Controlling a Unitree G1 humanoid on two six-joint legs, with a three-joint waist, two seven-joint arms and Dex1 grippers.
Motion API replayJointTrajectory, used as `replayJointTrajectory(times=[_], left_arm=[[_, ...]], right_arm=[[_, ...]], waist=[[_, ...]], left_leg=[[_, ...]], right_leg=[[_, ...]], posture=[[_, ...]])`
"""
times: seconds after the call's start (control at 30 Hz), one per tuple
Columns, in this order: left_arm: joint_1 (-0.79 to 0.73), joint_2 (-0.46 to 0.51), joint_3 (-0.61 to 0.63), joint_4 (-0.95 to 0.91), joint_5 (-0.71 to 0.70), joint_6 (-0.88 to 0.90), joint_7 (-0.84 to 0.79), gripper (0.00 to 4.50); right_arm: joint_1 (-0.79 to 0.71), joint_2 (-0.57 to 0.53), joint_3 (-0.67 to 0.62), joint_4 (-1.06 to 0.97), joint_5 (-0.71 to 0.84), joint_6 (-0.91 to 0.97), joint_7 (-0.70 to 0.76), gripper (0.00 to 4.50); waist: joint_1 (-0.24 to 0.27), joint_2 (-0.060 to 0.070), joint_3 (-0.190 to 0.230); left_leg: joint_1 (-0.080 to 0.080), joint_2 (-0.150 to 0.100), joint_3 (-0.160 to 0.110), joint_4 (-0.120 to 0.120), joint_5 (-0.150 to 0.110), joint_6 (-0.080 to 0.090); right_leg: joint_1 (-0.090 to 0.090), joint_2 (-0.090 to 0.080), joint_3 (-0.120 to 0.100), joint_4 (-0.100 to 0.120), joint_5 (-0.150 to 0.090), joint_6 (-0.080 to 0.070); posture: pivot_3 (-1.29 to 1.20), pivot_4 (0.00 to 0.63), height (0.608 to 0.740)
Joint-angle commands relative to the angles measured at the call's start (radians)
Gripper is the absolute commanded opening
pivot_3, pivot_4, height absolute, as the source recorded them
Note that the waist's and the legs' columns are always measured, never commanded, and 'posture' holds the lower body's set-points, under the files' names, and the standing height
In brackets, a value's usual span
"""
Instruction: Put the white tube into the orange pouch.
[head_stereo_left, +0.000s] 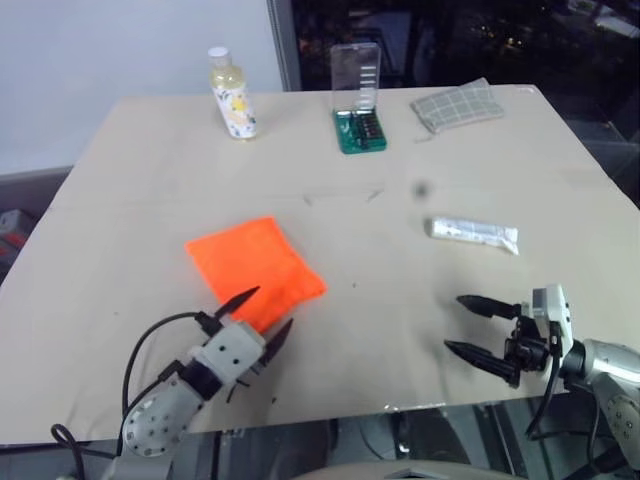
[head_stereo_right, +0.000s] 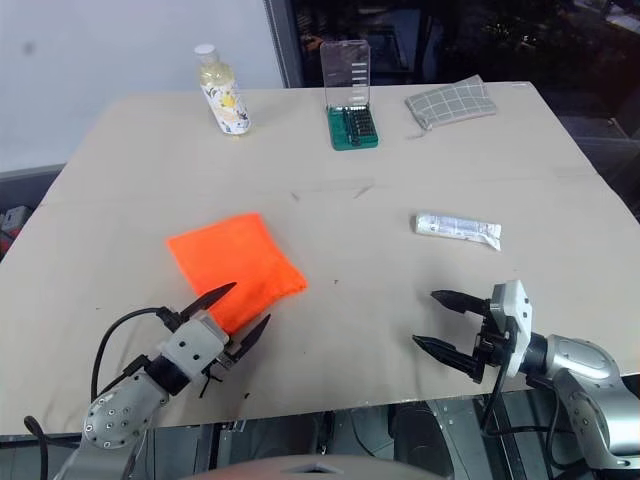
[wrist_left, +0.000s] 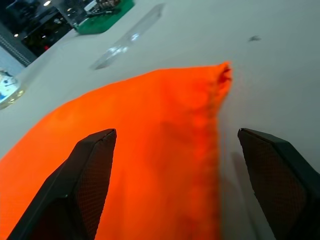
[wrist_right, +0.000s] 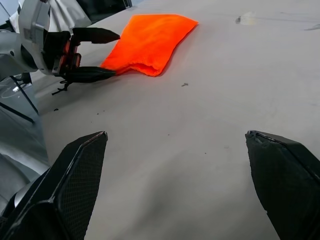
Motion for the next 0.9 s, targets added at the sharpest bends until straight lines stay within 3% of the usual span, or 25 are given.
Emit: replayJointTrajectory(times=[0.03,0.3,0.43,0.7,0.9], left_arm=[[-0.019,-0.012,0.021,-0.012,0.055,-0.034,0.071,4.03],[-0.019,-0.014,0.011,0.013,0.133,-0.054,0.143,4.03],[-0.012,-0.006,-0.003,0.011,0.130,-0.074,0.136,4.03],[0.002,0.012,-0.027,0.001,0.100,-0.099,0.103,4.03],[0.003,0.026,-0.038,-0.005,0.100,-0.097,0.086,4.03]], right_arm=[[0.002,0.004,-0.007,-0.011,0.007,-0.021,0.001,4.48],[0.007,-0.001,-0.019,0.001,0.005,-0.016,-0.012,4.48],[-0.053,0.025,-0.049,0.053,-0.020,-0.039,-0.093,4.48],[-0.279,0.074,-0.068,0.189,-0.210,-0.184,-0.311,4.48],[-0.446,-0.041,0.087,0.329,-0.459,-0.197,-0.321,4.48]], waist=[[0.001,0.000,0.000],[0.001,0.000,0.000],[0.001,0.000,0.000],[-0.007,0.000,0.000],[-0.010,0.001,0.000]], left_leg=[[0.000,0.000,0.000,0.000,0.000,0.000],[0.000,0.000,0.000,0.000,0.000,0.000],[0.000,0.000,0.000,0.000,0.000,0.000],[0.000,-0.001,-0.001,0.000,0.000,0.000],[-0.001,-0.002,0.001,0.000,0.000,0.000]], right_leg=[[0.000,0.000,0.000,0.000,0.000,0.000],[0.000,0.000,0.000,0.000,0.000,0.000],[0.000,0.000,0.000,0.000,0.000,0.000],[0.000,0.000,-0.001,0.001,0.000,0.000],[-0.002,-0.001,0.001,0.001,0.000,0.000]], posture=[[0.00,0.150,0.740],[0.00,0.150,0.740],[0.00,0.150,0.740],[0.00,0.150,0.740],[0.00,0.150,0.740]])
